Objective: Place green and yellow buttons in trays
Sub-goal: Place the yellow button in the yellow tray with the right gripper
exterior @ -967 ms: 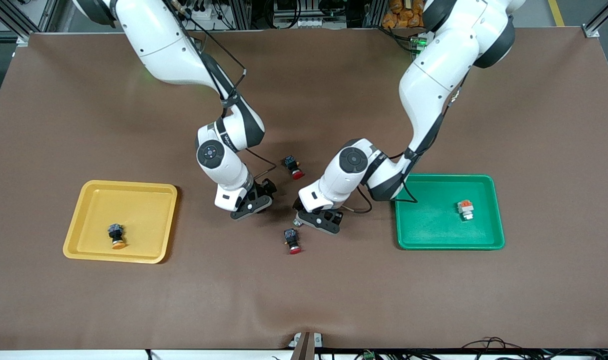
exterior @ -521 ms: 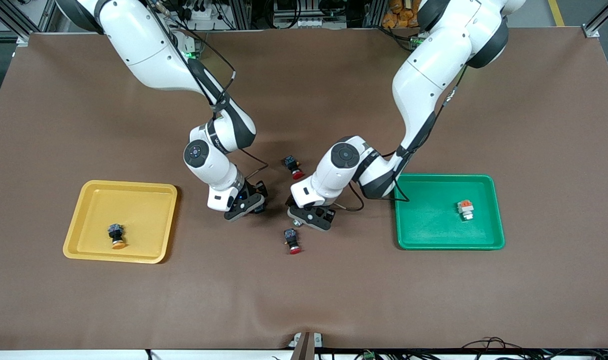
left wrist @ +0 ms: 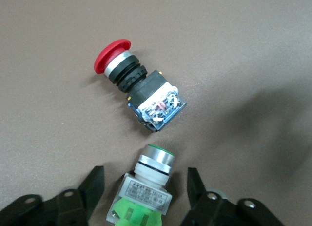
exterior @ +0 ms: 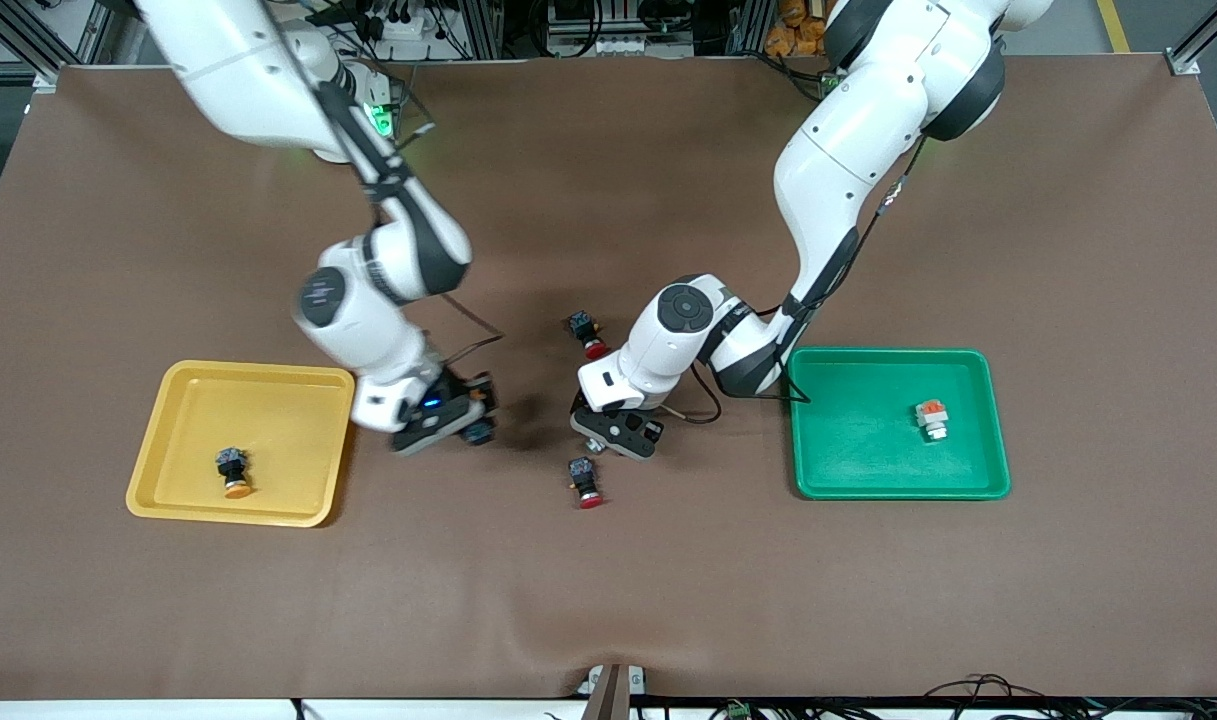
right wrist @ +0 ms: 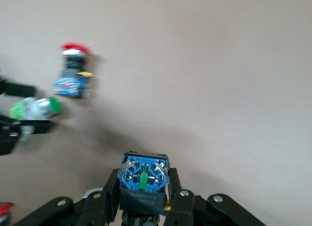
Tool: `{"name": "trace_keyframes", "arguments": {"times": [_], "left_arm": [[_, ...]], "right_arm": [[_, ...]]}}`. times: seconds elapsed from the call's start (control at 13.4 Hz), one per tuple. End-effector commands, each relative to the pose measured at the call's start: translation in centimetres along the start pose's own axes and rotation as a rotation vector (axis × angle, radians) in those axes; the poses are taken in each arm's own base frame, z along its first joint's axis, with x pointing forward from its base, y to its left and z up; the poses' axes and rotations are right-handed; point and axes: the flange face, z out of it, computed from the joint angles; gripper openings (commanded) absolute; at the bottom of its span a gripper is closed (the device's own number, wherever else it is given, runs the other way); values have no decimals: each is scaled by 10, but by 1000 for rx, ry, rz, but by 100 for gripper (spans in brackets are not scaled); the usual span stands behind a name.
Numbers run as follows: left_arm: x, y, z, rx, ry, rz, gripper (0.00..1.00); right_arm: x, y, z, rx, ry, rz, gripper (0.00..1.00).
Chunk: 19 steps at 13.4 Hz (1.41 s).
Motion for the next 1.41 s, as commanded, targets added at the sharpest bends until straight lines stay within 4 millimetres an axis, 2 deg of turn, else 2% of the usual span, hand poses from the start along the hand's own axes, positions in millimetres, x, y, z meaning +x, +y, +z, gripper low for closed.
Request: {"name": "trace_keyframes", "arguments": {"times": [0.0,0.07,0.15,0.22,0.3,0.37,0.45,0.6,0.74,0.89,0.97,1.12,1.34], "left_arm": [[6,1,1,9,25,29,21],[8,2,-3,9,30,29,0],[11,2,-6,18,38,56,0],[16,4,-14,21,48,79,0],[27,-2,-30,30,68,77,0],[32,-16,-39,46,60,63,0],[42,-34,-62,71,41,32,0],[50,-72,-104,98,-36,-76,0],[51,-128,-151,115,-102,-186,0],[33,-189,-195,144,-156,-278,0],[19,-225,-208,171,-188,-322,0],[-20,-282,-214,213,-249,-395,0],[-75,-346,-207,244,-322,-501,0]], "right_arm": [[-14,83,-37,-6,-29,99,3],[-21,110,-46,-3,-51,88,4],[-29,138,-53,4,-74,74,6],[-37,165,-63,5,-84,82,14],[-38,180,-73,2,-80,83,30],[-38,190,-83,5,-83,90,66],[-35,193,-94,11,-89,93,99],[-22,187,-123,27,-99,81,100],[-10,184,-151,-20,-77,54,100],[-6,174,-188,-72,-93,73,100],[1,164,-206,-77,-116,118,100],[12,151,-241,-91,-170,185,100],[-5,144,-312,-132,-175,222,100]]}}
